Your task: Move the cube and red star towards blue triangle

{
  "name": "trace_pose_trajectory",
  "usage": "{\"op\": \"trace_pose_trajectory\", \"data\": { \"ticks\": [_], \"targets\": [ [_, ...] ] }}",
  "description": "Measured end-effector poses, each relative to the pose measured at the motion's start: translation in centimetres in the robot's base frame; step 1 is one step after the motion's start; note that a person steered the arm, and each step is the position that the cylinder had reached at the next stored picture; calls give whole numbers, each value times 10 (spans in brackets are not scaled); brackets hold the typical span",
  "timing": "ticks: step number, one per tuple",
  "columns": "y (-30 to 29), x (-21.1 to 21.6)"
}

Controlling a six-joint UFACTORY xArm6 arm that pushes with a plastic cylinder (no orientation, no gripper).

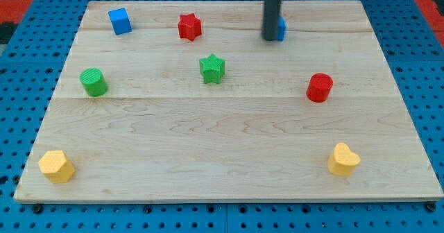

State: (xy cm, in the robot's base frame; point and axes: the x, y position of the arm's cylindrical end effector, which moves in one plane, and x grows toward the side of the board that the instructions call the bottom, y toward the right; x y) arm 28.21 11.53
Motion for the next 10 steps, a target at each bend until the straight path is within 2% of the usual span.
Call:
{"op": "trace_pose_trajectory", "data": {
  "ticks": [1,2,3,4,5,6,8,9,10],
  "targets": [
    [14,-5],
    [-52,17],
    [-154,61],
    [-266,68],
    [-352,20],
    [-399,-18],
    [-211,-32],
    [-136,-32],
    [-91,-35]
  ]
}}
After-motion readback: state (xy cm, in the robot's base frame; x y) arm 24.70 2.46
